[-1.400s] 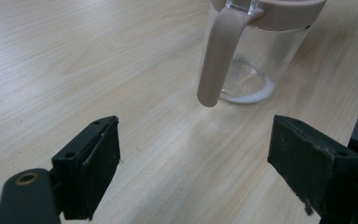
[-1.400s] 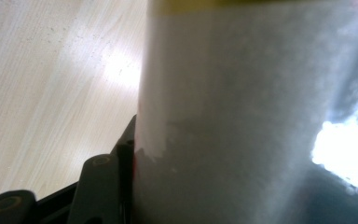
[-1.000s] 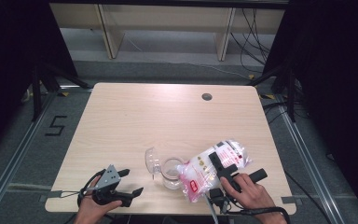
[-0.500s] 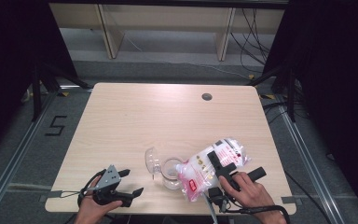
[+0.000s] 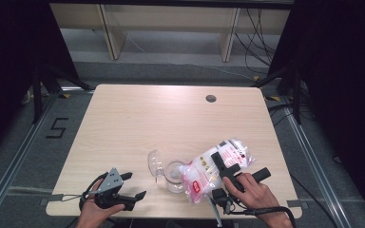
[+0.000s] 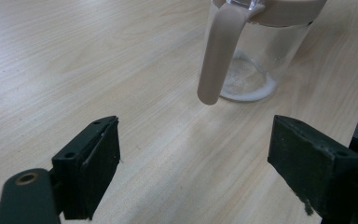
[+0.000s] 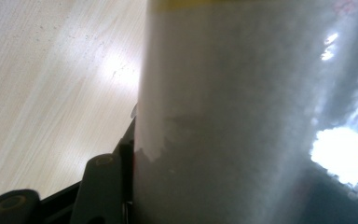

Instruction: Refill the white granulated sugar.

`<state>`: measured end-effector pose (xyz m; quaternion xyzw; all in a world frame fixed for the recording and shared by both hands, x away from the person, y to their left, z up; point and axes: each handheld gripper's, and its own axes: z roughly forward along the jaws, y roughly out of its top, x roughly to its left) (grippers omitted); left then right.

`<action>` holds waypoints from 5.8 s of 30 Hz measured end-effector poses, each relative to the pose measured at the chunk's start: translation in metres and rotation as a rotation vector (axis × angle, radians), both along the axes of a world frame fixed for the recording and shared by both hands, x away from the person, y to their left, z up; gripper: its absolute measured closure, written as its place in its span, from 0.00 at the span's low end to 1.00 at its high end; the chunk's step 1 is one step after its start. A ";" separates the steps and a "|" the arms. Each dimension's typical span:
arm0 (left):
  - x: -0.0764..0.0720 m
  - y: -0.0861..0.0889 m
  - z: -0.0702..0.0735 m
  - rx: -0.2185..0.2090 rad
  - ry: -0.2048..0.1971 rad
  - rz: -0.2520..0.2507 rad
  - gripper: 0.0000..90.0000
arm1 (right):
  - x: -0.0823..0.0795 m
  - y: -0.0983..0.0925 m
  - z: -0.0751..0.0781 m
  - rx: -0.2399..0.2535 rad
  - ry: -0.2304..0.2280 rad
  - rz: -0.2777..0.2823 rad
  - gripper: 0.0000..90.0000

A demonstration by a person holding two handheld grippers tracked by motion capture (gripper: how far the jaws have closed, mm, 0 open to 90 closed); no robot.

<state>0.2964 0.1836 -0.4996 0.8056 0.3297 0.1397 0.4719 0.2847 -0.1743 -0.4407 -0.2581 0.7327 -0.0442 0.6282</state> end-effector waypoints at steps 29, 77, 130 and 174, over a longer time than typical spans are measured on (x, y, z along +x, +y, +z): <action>0.001 0.001 0.001 0.009 -0.022 -0.028 0.18 | 0.000 -0.004 0.006 -0.026 -0.013 -0.006 0.56; -0.002 0.000 0.001 -0.002 -0.010 -0.019 0.18 | -0.009 0.004 0.010 -0.041 0.003 0.039 0.60; -0.002 0.000 0.002 -0.006 -0.011 -0.016 0.18 | -0.012 -0.011 0.010 0.060 0.013 0.053 0.64; -0.003 0.001 0.002 -0.001 -0.007 -0.011 0.18 | -0.014 -0.014 0.016 0.088 0.004 0.068 0.66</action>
